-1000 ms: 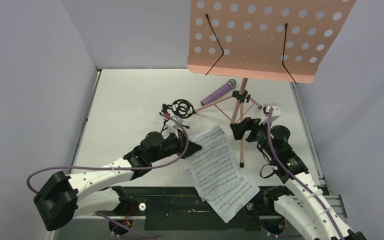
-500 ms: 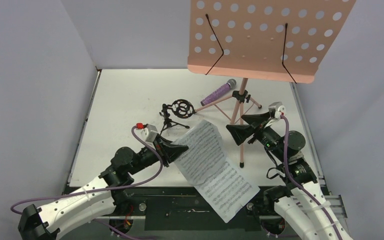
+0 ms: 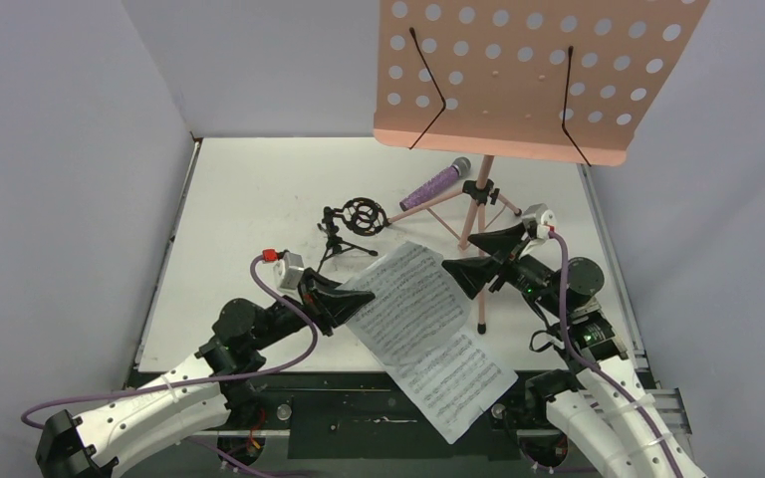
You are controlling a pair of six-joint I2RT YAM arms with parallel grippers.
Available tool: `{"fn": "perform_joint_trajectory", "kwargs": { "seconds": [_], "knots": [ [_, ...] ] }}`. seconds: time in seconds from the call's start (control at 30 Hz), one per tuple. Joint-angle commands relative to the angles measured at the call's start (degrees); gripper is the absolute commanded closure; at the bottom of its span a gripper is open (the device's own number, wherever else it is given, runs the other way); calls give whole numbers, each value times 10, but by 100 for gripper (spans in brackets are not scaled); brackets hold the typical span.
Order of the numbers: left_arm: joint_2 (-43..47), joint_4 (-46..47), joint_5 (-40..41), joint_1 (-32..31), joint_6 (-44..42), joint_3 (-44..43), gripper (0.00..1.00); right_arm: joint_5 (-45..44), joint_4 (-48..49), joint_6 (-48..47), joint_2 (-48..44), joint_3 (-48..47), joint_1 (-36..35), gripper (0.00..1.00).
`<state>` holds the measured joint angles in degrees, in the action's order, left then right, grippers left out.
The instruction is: Set up the instrument practice props
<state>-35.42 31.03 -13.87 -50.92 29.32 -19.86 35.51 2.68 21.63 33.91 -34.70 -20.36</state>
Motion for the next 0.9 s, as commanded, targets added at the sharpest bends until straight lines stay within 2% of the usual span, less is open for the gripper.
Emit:
{"fn": "perform_joint_trajectory", "kwargs": {
  "seconds": [0.0, 0.2, 0.5, 0.87],
  "knots": [
    [6, 45, -14, -2, -1, -18, 100, 31, 35, -12, 6, 2, -5, 10],
    [5, 54, -28, -1, 1, -21, 100, 61, 41, -17, 18, 8, -4, 10],
    [-12, 44, -91, -2, -2, -43, 100, 135, 41, -33, 69, -8, -5, 10],
    [-31, 47, -102, -2, 0, -54, 100, 210, 85, -5, 94, -6, -35, 2]
  ]
}}
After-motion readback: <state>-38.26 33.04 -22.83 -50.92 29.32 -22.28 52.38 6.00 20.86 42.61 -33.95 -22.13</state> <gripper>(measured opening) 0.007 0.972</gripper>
